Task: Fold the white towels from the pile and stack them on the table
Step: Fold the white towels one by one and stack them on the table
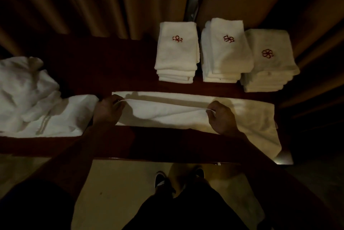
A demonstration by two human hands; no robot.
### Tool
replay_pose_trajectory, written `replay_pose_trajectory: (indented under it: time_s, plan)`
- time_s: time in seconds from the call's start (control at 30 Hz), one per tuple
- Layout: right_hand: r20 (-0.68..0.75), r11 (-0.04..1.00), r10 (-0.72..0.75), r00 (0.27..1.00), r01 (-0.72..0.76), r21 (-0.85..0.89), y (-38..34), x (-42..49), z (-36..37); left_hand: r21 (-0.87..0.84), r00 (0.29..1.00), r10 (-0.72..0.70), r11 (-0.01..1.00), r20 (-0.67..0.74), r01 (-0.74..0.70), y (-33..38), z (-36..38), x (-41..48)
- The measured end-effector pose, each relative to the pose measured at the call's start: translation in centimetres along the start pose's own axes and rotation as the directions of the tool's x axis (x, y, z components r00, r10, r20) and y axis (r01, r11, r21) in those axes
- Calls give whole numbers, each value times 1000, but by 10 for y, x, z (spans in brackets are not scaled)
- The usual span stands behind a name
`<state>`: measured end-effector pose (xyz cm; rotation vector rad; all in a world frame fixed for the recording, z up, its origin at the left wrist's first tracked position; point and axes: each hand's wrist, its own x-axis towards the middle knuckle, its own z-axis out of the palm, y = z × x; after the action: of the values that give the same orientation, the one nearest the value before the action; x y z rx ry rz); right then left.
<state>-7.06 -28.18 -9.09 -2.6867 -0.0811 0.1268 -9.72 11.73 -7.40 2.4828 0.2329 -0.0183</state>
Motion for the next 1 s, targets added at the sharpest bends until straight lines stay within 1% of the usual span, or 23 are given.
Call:
replay_pose_trajectory:
  time_s: [0.07,0.2,0.23,0.33,0.47,0.57,0.7,0.8,0.9,0.93,1.0]
  plan:
    - [13,1000,-3,1000,3,-10,2,9,3,18,999,-38,999,13,38,-1,1,9]
    - [-56,996,-87,995,86,-9,1,19,11,13,994,-108,994,27,108,-8,6,28]
    - [-52,996,-94,994,94,0,1,23,13,19,993,-114,993,29,114,-9,7,31]
    - [7,999,-18,1000,18,39,0,37,18,58,993,-111,992,25,110,-13,11,39]
    - [30,997,69,997,-70,17,-4,49,25,75,989,-141,988,39,138,-16,17,47]
    - [75,989,142,987,-144,19,-5,59,30,96,985,-163,983,62,157,-19,22,53]
    - [118,979,204,972,-201,-41,-3,69,41,106,981,-181,979,75,173,-31,29,60]
    - [144,961,272,951,-260,-96,-4,74,44,179,977,-187,970,101,167,-37,36,63]
    - [166,946,311,936,-287,-153,-8,77,44,213,984,-174,963,32,164,-41,45,61]
    - [158,944,311,937,-285,-165,-9,76,44,222,986,-168,961,5,163,-42,47,61]
    - [110,946,298,948,-278,-168,-11,74,42,294,980,-199,935,-28,199,-43,50,62]
